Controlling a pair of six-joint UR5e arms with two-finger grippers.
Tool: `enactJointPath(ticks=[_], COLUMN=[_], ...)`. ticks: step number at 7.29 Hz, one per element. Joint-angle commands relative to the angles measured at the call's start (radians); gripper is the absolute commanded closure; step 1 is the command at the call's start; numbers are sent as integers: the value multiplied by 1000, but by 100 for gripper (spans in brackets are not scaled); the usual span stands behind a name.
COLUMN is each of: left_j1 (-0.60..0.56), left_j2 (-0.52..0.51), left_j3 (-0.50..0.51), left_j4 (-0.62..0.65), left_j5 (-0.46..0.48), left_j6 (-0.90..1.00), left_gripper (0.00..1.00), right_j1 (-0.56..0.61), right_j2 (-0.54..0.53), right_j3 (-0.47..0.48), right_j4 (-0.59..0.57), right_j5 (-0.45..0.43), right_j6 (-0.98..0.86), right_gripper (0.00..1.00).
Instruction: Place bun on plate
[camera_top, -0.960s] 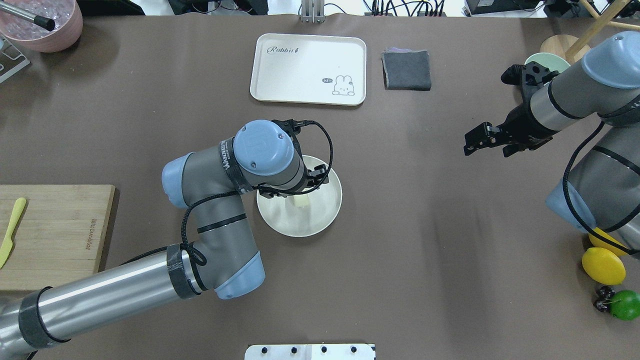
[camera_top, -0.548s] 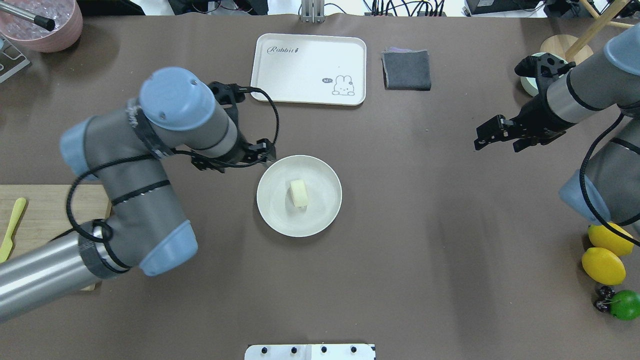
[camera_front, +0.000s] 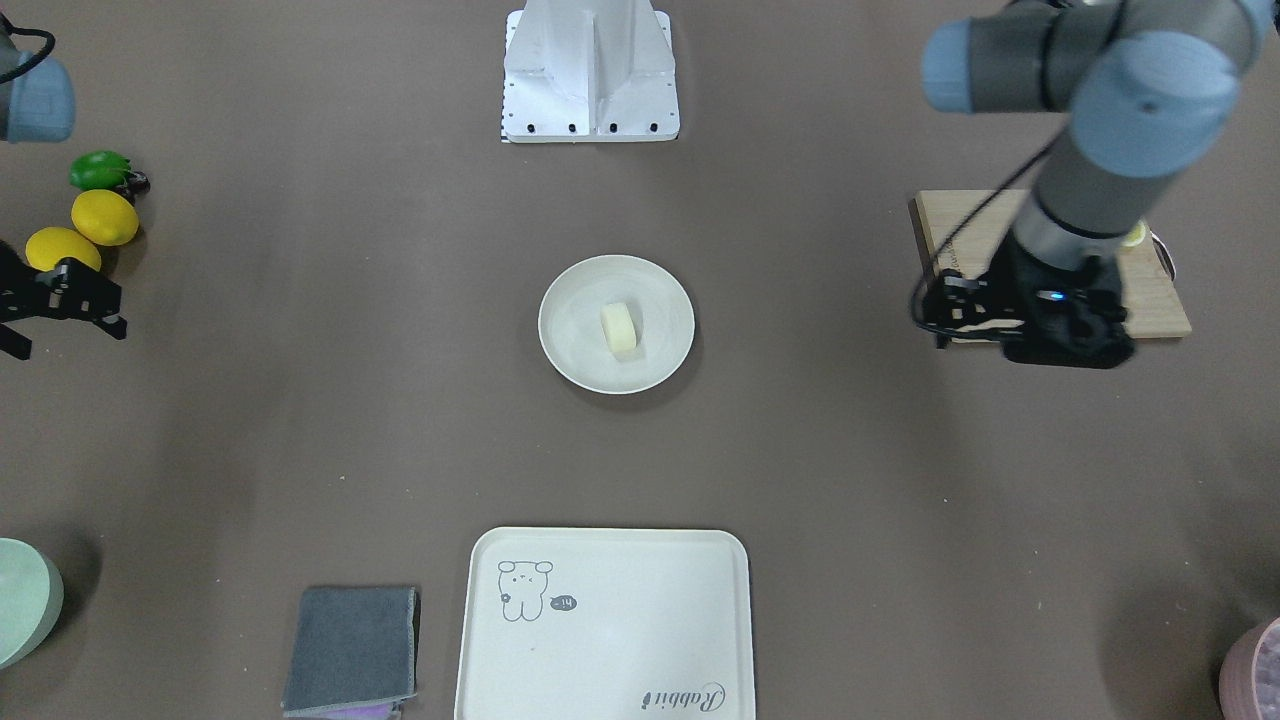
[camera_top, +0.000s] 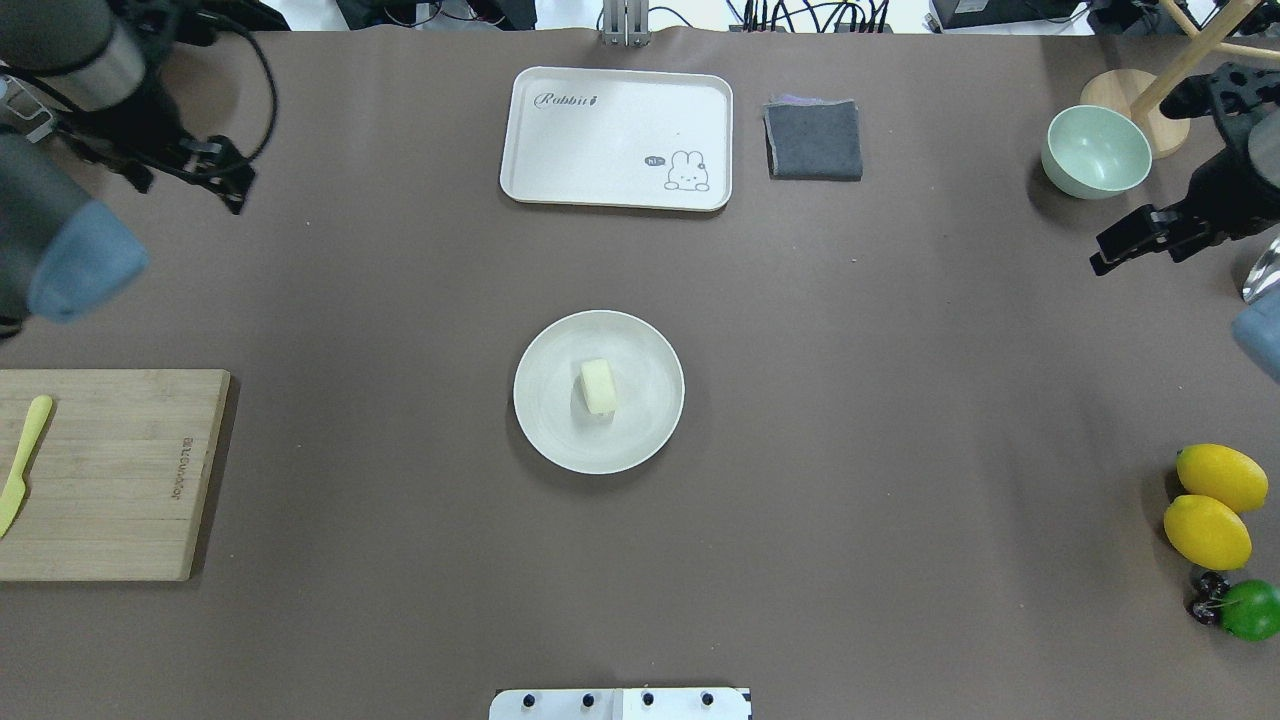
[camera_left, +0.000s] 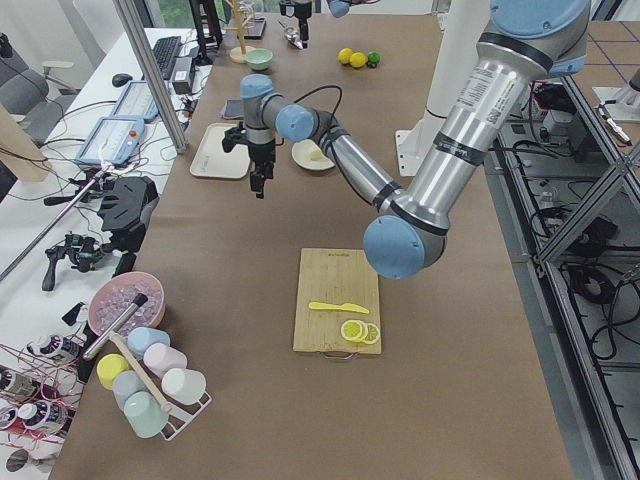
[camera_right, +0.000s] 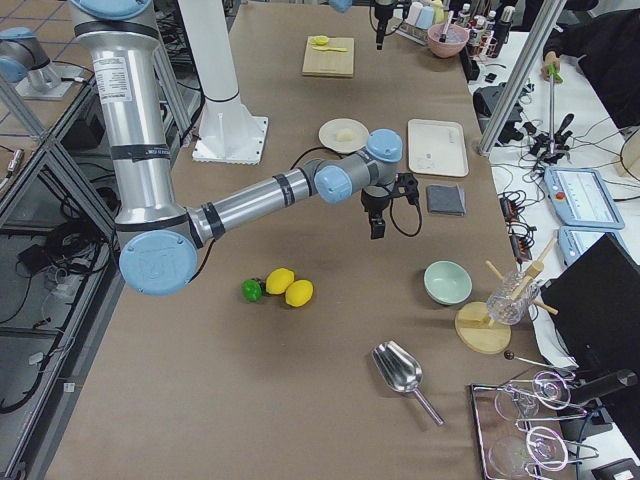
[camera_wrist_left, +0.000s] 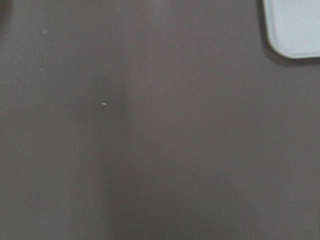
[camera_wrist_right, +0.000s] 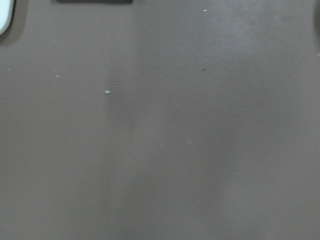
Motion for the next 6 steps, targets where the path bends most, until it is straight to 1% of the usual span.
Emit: enactJointPath(ticks=[1,2,3,4,5,6], left_j1=[-261,-302,-329,-333,-333,-333], left_j2=[153,268,296,296,296,295], left_j3=[106,103,118,115,114,109], left_j4=[-13,-28,-76,-75,-78,-81], left_j5=[-143,-143,-148,-149,-145,-149], left_j6=[408,505,501,407,364,365], left_gripper=[3,3,3,3,3,3], right_j1=[111,157,204,258,268,268], right_j2=[-31,-53,-88,-112,-144,-140], right_j3=[-8,-41,-81,-110,-106,-107], right_j4=[-74,-70,-68,-71,-64,-73], right_j5=[34,35,42,74,76,70], right_j6=[-193,-261,-416,-535,-547,-538], right_gripper=[1,0,0,0,0,0])
